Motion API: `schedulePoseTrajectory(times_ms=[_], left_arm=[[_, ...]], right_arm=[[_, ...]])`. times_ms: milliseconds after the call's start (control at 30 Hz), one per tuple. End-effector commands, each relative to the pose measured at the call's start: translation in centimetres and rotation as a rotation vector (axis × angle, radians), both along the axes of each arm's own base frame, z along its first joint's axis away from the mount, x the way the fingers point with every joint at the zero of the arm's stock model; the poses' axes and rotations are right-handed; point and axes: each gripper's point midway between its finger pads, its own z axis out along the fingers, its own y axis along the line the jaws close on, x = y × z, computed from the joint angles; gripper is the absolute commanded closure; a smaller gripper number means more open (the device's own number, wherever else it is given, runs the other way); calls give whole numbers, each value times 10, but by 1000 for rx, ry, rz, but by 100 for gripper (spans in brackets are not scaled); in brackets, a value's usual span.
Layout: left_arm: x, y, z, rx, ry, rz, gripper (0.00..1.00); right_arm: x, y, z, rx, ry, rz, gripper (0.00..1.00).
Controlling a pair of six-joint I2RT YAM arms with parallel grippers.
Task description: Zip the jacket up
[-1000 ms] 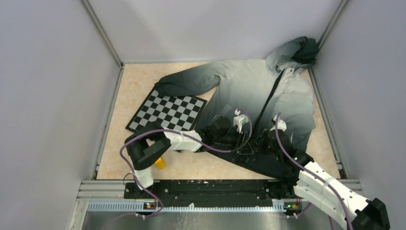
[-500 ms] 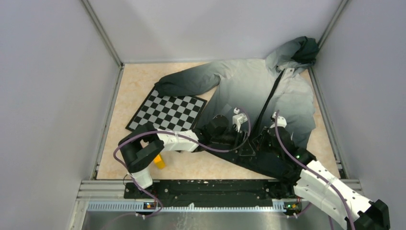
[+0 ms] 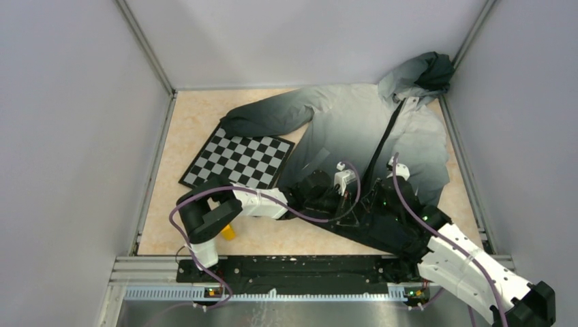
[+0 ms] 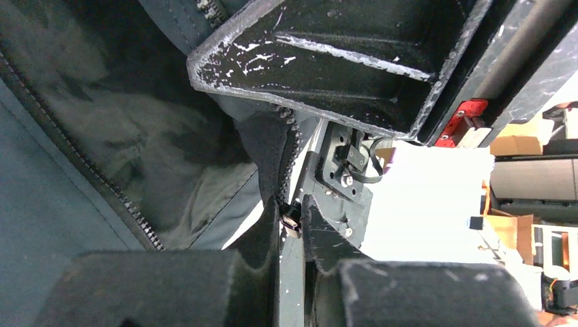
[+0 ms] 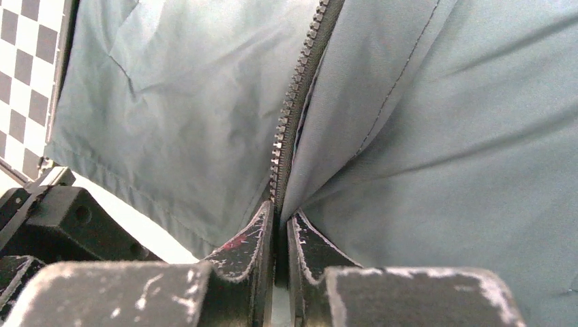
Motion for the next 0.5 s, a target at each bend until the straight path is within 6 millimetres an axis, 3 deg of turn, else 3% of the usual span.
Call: schedulePoseTrajectory(times_ms=[0, 233, 467], left_arm=[[2, -9, 11, -68, -20, -26, 97], [0, -11, 14, -95, -28, -42, 100], [0, -7, 19, -105, -46, -31, 100]], right_arm=[[-2, 5, 18, 28, 27, -7, 85], [-22, 5, 17, 27, 127, 24, 46], [-49, 12, 5, 88, 258, 49, 42]])
